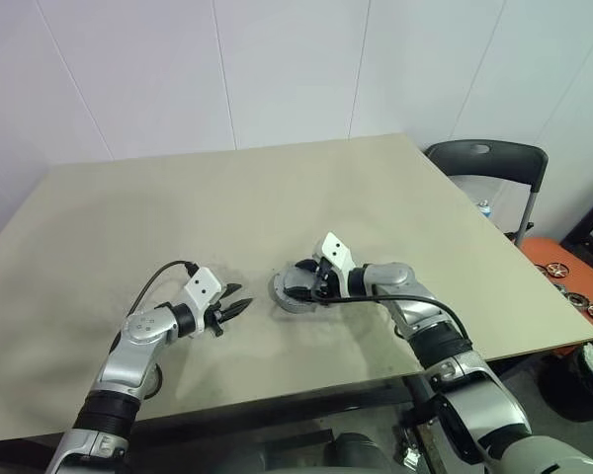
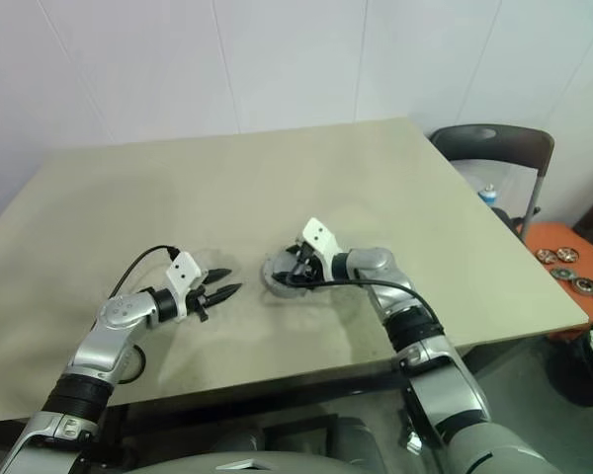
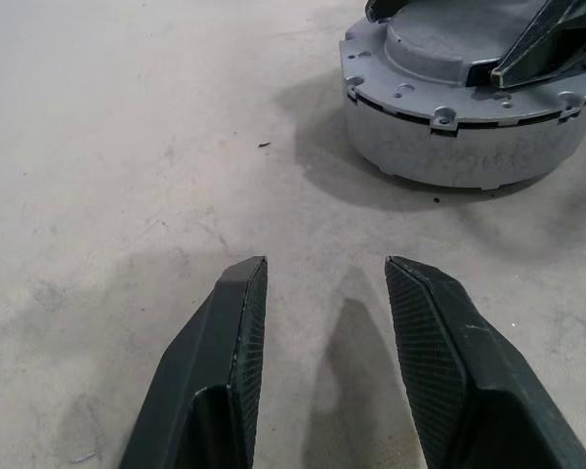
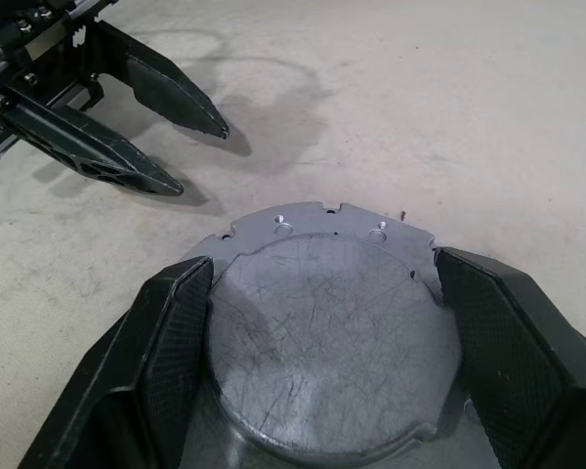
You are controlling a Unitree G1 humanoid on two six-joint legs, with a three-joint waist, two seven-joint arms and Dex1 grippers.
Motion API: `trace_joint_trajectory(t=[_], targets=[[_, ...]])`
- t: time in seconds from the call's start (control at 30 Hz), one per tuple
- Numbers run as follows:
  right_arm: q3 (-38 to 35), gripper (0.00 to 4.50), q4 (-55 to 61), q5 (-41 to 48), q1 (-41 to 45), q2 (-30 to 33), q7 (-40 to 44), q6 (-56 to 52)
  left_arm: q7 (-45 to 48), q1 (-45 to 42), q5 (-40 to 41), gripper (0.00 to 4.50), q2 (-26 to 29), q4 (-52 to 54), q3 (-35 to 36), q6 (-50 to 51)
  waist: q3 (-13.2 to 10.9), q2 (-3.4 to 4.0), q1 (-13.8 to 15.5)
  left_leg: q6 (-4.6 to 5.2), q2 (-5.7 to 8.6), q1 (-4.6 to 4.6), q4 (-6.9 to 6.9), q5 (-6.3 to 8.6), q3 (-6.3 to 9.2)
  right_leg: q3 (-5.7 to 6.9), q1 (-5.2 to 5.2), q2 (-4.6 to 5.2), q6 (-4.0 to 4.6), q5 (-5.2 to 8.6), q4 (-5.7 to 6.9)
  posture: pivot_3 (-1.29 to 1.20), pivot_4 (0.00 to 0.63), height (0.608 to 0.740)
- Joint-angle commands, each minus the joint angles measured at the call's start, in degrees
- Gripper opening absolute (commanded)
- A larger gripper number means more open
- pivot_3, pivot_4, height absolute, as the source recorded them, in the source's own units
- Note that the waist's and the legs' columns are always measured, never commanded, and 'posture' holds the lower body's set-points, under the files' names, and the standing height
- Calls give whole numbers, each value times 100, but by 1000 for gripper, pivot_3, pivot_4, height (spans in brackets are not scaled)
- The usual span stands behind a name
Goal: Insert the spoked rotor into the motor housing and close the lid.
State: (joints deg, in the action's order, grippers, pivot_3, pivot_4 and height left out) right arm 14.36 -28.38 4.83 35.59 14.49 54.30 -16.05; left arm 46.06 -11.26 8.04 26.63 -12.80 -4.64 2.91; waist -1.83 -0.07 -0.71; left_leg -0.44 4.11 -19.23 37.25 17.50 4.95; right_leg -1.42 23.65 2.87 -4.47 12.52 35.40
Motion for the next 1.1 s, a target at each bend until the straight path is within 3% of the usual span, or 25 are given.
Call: trace_joint_trajectory(t=[0.03,0.7,1.1], targets=[[50,3250,-251,-144,54,32,-87,-164,-4,-89,41,2054,-1,97,82,-123,0,0,1,0,0,3,1,0,0,0,-3,-1,0,0,0,0,0,740],[392,3250,-494,-440,81,225,14,-302,59,-197,106,2054,-110,153,27,-114,1,-1,11,0,-1,81,1,0,1,4,-82,-8,-2,4,-9,0,0,740],[376,3250,-375,-412,7,195,-64,-324,661,-2270,-346,2054,-1084,-2154,-666,-898,10,-8,6,1,0,80,-4,0,3,8,-87,-9,-5,3,-25,0,0,740]])
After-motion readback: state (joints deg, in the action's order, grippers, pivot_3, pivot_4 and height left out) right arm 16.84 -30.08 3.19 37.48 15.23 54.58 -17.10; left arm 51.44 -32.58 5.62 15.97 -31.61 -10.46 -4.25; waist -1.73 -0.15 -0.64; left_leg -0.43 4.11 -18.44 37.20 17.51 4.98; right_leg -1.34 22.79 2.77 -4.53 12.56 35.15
